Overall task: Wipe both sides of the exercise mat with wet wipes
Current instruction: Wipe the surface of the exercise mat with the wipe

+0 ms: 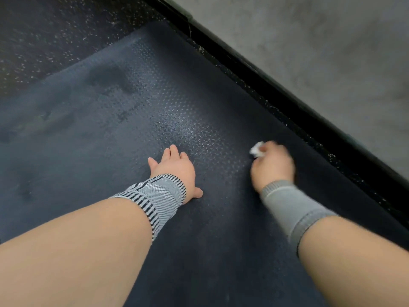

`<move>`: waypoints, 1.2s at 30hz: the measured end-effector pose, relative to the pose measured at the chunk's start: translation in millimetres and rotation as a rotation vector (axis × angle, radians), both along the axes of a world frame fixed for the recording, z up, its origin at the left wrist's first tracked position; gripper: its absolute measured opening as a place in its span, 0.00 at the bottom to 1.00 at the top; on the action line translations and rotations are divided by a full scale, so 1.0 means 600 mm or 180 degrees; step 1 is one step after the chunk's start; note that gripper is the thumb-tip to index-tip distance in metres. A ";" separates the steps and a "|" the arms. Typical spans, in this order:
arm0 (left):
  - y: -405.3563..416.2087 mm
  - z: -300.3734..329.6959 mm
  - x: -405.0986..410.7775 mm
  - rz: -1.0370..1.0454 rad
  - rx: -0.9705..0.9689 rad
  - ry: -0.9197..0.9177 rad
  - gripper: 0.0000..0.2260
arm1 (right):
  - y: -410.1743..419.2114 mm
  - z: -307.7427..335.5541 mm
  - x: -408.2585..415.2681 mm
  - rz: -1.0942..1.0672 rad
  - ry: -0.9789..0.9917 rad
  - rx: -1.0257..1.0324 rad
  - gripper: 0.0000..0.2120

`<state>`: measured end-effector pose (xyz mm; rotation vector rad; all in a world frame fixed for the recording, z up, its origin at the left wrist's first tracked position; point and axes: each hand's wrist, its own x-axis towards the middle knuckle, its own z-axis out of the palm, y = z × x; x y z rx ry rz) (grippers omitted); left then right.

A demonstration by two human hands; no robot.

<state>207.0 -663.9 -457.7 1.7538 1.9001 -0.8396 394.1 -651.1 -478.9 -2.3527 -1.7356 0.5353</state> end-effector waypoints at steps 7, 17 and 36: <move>-0.006 0.011 0.003 -0.0038 0.0371 -0.0232 0.49 | 0.014 0.008 0.082 -0.0033 -0.0390 0.0132 0.10; 0.036 0.001 0.045 -0.0319 0.0078 -0.0093 0.53 | 0.014 0.000 0.015 0.1010 -0.0119 0.0091 0.10; 0.046 0.003 0.055 -0.0231 -0.0167 -0.0059 0.53 | 0.098 0.003 -0.018 0.1039 0.0069 0.0024 0.12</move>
